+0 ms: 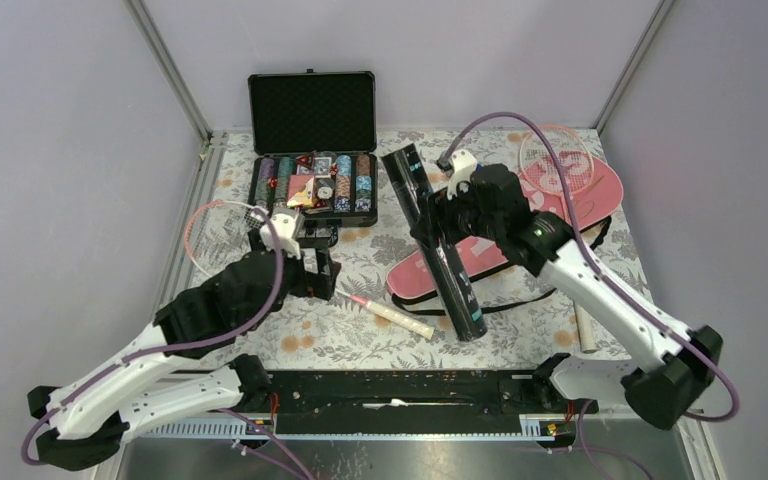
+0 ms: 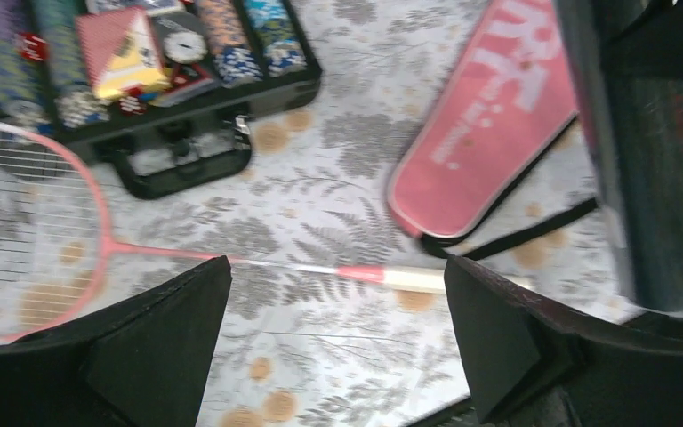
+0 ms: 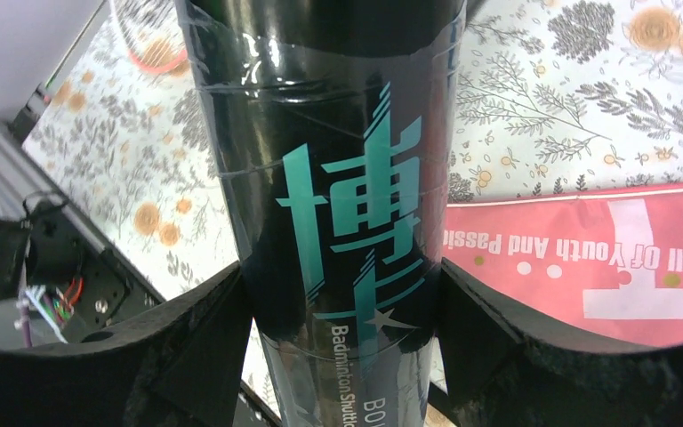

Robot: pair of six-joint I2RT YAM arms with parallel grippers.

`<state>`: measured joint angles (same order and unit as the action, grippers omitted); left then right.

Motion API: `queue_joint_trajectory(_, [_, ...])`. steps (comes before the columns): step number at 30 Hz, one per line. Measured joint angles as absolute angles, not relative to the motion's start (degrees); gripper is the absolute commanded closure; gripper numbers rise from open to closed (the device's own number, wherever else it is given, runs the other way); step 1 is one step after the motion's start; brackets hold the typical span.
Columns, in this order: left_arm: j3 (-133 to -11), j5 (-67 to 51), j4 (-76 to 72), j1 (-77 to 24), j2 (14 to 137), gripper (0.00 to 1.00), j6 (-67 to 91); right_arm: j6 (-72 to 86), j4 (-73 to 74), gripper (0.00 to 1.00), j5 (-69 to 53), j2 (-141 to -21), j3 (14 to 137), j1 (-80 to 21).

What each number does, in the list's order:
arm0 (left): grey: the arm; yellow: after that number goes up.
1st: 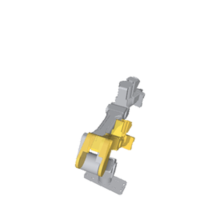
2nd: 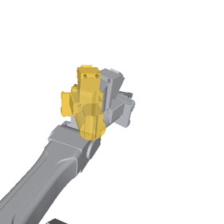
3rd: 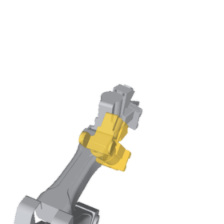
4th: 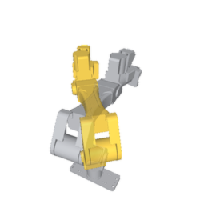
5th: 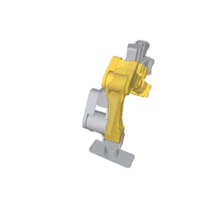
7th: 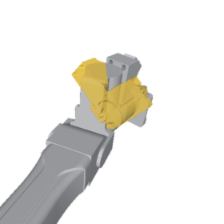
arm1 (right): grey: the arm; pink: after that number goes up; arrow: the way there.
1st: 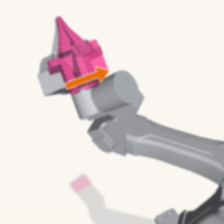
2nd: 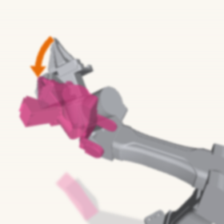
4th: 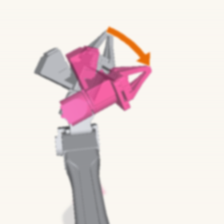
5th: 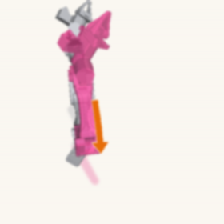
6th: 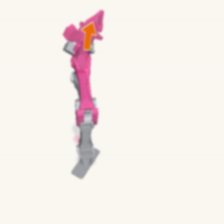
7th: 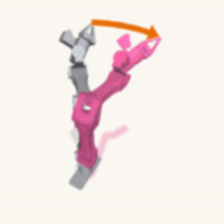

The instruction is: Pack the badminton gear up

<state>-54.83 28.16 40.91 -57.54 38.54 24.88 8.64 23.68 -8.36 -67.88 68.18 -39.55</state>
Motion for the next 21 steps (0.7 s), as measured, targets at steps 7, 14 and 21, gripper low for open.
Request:
queue_joint_trajectory(7, [-52.6, 37.0, 40.0, -57.5, 45.0, 0.01, 15.2, 18.5, 20.0, 0.59, -10.7, -83.9, 78.5, -32.1])
queue_joint_trajectory(14, [-44.9, 42.9, 38.4, -57.5, 45.5, 0.01, 10.0, 25.2, 18.0, 0.56, -14.3, -105.1, 99.7, -25.8])
queue_joint_trajectory(21, [-42.9, 44.3, 34.1, -57.5, 44.4, 0.01, 5.7, 25.9, 22.2, 0.46, -14.5, -121.6, 115.7, -22.8])
